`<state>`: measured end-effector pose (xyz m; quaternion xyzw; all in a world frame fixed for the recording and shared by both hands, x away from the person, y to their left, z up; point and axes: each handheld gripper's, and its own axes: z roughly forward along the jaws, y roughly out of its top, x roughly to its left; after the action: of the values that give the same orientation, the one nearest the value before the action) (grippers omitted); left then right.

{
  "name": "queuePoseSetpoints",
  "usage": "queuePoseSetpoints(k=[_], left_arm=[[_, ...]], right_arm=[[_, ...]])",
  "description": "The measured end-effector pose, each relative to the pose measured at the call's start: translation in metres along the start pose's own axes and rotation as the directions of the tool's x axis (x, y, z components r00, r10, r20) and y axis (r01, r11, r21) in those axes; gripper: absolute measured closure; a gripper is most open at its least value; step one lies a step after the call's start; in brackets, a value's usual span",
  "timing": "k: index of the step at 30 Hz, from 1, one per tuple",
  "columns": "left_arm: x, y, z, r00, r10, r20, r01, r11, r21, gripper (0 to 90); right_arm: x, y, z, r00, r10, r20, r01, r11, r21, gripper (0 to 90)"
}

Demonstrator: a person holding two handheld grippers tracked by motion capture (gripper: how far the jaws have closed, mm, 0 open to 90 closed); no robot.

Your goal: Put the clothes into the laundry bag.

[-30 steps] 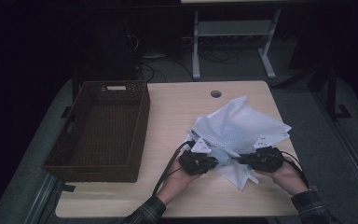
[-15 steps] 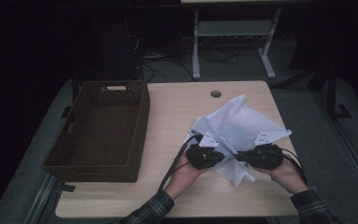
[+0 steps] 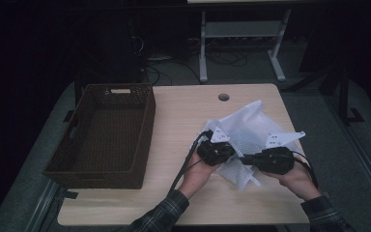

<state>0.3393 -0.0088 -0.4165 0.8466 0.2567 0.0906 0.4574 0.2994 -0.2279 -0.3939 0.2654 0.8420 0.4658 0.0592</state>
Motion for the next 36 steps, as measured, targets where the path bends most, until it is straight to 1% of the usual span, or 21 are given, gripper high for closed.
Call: queuePoseSetpoints(k=[2,4,5,7,11,14,15,16,17,19,22,23,24,25,26,28,31,33,35,36], left_arm=[[0.001,0.0,0.006,0.9999,-0.011,-0.006,0.011,0.9999,-0.011,83.9],[0.001,-0.002,0.014,0.9997,-0.026,-0.003,0.026,0.9996,-0.015,83.8],[0.0,-0.004,0.017,0.9996,-0.03,0.001,0.03,0.9995,-0.013,83.7],[-0.001,-0.007,0.023,0.999,-0.038,0.024,0.039,0.9992,-0.008,83.2],[-0.004,-0.014,0.031,0.996,-0.034,0.082,0.033,0.9994,0.01,81.6],[-0.005,-0.019,0.03,0.9953,-0.014,0.096,0.014,0.9999,0.006,78.8],[-0.005,-0.02,0.029,0.9951,-0.01,0.099,0.01,0.9999,0.003,76.2],[-0.005,-0.021,0.027,0.9949,-0.011,0.101,0.011,0.9999,0.0,74.1],[-0.005,-0.021,0.024,0.9944,-0.009,0.106,0.009,1.0,0.001,69.8],[-0.005,-0.021,0.018,0.9935,0.004,0.114,-0.004,1.0,0.004,63.8],[-0.006,-0.022,0.005,0.9937,0.011,0.112,-0.01,0.9999,-0.01,51.2],[-0.005,-0.022,-0.003,0.993,0.021,0.116,-0.019,0.9997,-0.018,46.9],[-0.004,-0.022,-0.007,0.9932,0.026,0.113,-0.024,0.9996,-0.018,42.1],[-0.003,-0.023,-0.011,0.9935,0.028,0.111,-0.026,0.9995,-0.015,40.1],[-0.001,-0.023,-0.017,0.9935,0.04,0.106,-0.039,0.9992,-0.011,38.9],[0.003,-0.025,-0.028,0.9947,0.041,0.094,-0.04,0.9991,-0.013,37.6],[0.012,-0.027,-0.043,0.9954,0.035,0.089,-0.034,0.9993,-0.016,35.6],[0.02,-0.029,-0.051,0.9975,0.029,0.065,-0.029,0.9995,-0.012,35.8],[0.031,-0.031,-0.056,0.9996,0.022,0.018,-0.022,0.9998,0.002,37.4],[0.039,-0.032,-0.057,0.9998,0.012,-0.013,-0.012,0.9998,0.014,38.1]], right_arm=[[0.001,0.002,-0.003,0.9999,0.003,-0.011,-0.003,1.0,-0.019,86.7],[0.0,0.001,-0.005,1.0,0.003,-0.01,-0.003,1.0,-0.021,86.7],[0.0,0.001,-0.005,1.0,0.005,-0.008,-0.005,1.0,-0.021,86.7],[-0.002,-0.001,-0.005,1.0,0.008,-0.001,-0.008,1.0,-0.02,86.7],[-0.006,-0.003,-0.007,0.9997,0.019,0.017,-0.018,0.999,-0.028,86.6],[-0.009,-0.005,-0.008,0.9993,0.03,0.022,-0.029,0.999,-0.033,86.6],[-0.009,-0.005,-0.008,0.9992,0.033,0.024,-0.033,0.999,-0.035,86.6],[-0.009,-0.005,-0.008,0.9991,0.034,0.023,-0.034,0.999,-0.037,86.5],[-0.009,-0.006,-0.008,0.9991,0.035,0.023,-0.034,0.999,-0.039,86.3],[-0.009,-0.006,-0.008,0.999,0.038,0.024,-0.037,0.998,-0.041,86.3],[-0.01,-0.006,-0.008,0.9989,0.04,0.025,-0.039,0.998,-0.044,86.3],[-0.011,-0.006,-0.008,0.9989,0.04,0.026,-0.039,0.998,-0.044,86.3],[-0.011,-0.007,-0.009,0.9988,0.04,0.027,-0.039,0.998,-0.045,86.3],[-0.011,-0.007,-0.009,0.9987,0.042,0.027,-0.041,0.998,-0.045,86.3],[-0.012,-0.007,-0.009,0.9987,0.043,0.028,-0.041,0.998,-0.044,86.3],[-0.012,-0.008,-0.009,0.9985,0.046,0.03,-0.045,0.998,-0.043,86.3],[-0.013,-0.008,-0.009,0.9985,0.046,0.03,-0.045,0.998,-0.042,86.3],[-0.013,-0.008,-0.01,0.9984,0.047,0.033,-0.045,0.998,-0.038,86.3],[-0.013,-0.009,-0.01,0.9983,0.046,0.035,-0.045,0.998,-0.035,86.2],[-0.014,-0.009,-0.01,0.9983,0.047,0.034,-0.045,0.998,-0.034,86.1]])
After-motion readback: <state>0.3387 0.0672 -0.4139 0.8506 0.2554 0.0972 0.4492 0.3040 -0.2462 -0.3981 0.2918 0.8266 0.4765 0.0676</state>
